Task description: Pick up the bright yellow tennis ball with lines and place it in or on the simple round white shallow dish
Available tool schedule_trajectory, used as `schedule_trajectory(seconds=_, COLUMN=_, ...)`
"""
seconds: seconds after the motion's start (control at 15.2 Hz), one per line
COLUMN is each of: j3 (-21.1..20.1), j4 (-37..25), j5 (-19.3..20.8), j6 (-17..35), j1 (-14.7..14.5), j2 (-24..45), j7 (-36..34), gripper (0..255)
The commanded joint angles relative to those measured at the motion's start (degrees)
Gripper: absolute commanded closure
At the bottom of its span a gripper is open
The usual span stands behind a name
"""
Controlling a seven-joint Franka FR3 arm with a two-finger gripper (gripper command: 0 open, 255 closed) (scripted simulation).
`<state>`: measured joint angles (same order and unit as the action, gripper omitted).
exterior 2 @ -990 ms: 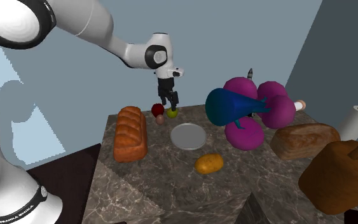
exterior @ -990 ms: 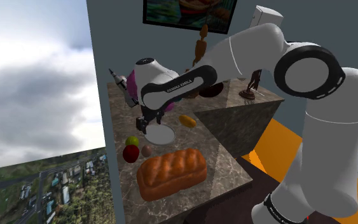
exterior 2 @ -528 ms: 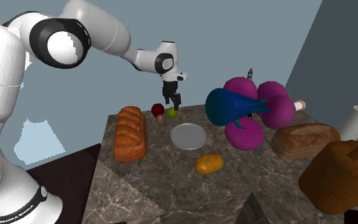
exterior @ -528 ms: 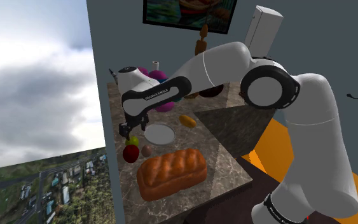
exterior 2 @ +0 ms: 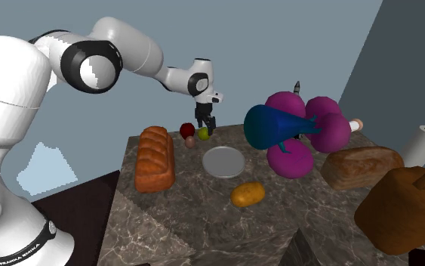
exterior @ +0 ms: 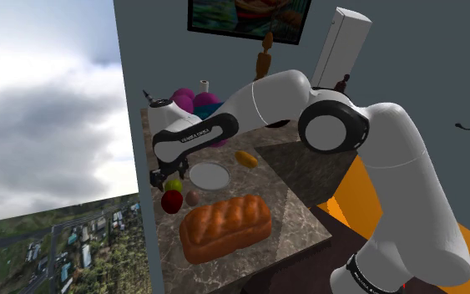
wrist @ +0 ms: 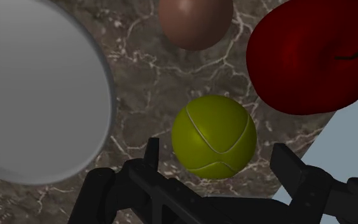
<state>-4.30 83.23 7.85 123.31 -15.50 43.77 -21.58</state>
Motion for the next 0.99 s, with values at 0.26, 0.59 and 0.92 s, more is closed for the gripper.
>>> schedule_trajectory(seconds=0.26, j3=0.1, j4=0.8, j5=0.1, j6=1.5, j1=0.1, j2=0.7, j7=-0.1, gripper=0)
schedule_trajectory(seconds=0.59, j3=0.1, j4=0.8, j5=0.1, j6=1.5, j1=0.1, j2=0.7, j7=-0.1, gripper=255)
schedule_trajectory(seconds=0.92, j3=0.1, j4=0.8, j5=0.1, j6=1.6, j1=0.1, j2=0.7, j7=-0.1, gripper=255)
